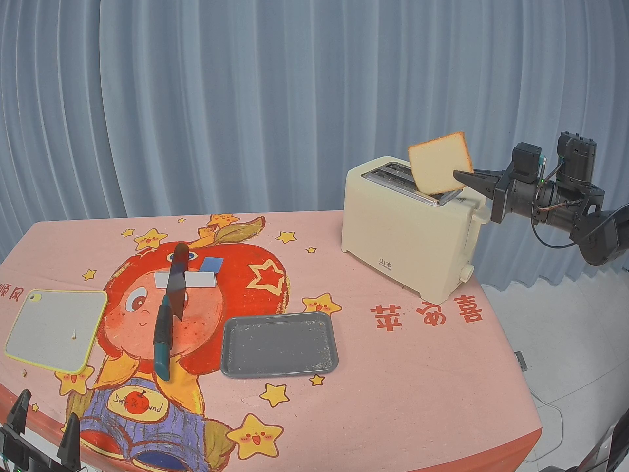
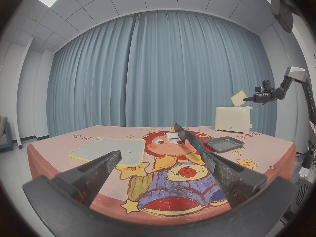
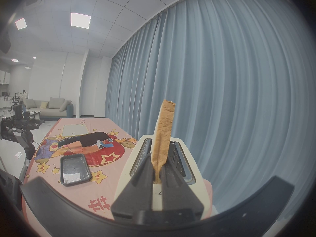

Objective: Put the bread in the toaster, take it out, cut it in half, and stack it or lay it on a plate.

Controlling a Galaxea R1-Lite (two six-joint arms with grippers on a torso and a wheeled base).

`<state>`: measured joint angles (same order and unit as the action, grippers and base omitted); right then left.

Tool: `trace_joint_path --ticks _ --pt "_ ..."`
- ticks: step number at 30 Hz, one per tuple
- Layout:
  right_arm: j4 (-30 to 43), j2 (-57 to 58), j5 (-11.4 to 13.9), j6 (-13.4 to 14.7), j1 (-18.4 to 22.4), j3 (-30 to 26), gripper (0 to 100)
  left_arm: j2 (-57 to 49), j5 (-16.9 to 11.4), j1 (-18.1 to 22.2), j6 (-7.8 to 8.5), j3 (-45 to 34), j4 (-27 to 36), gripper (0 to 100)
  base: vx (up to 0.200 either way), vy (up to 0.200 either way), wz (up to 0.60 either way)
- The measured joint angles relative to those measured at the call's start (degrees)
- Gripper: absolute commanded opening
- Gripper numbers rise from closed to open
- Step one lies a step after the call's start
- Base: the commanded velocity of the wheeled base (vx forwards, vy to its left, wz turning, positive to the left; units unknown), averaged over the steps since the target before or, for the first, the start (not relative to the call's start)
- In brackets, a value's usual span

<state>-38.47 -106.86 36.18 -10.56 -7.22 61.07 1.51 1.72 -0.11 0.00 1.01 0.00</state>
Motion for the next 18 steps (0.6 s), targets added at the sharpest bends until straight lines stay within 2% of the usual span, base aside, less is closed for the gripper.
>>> trace_joint_path --ticks 18 --pt "0.0 -1.5 -0.3 -0.1 -0.6 -0.4 0 0.0 0.0 0.1 0.0 0.0 0.0 100 0.0 0.0 0.0"
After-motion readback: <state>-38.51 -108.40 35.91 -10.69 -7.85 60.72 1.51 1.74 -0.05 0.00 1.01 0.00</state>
